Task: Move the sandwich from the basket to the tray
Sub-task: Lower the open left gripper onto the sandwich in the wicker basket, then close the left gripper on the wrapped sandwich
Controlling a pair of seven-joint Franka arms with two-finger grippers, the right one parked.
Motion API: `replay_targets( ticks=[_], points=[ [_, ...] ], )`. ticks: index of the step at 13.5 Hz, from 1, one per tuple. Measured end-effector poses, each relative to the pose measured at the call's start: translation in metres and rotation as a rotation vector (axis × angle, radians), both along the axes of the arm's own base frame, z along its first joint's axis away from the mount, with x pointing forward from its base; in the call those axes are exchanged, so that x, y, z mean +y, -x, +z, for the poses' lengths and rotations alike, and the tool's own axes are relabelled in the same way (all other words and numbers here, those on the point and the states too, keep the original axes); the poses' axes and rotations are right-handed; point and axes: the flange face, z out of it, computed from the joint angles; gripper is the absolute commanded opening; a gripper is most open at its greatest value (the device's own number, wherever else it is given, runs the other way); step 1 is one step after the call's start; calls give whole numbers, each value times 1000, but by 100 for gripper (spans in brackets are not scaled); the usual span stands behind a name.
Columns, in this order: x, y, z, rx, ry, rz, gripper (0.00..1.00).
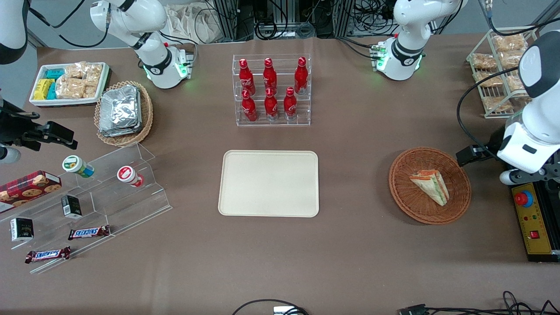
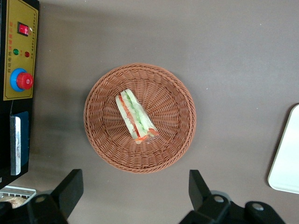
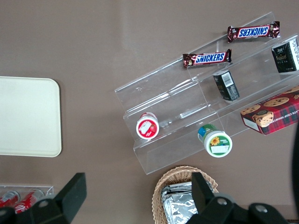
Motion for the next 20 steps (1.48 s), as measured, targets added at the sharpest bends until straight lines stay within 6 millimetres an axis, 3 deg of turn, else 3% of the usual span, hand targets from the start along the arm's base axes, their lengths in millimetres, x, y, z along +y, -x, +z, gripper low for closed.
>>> replay_targets(
  ticks=[5,7,9,13,18,20],
  points=[
    [2,-2,-31,69,1,97,100],
    [8,-4,-66,122,-4,203,100],
    [9,-3,-114,133,-6,303,100],
    [16,15,-197,82,12,432,100],
    [32,41,-260,39,45,478,100],
    [39,46,-275,49,48,492,100]
  ],
)
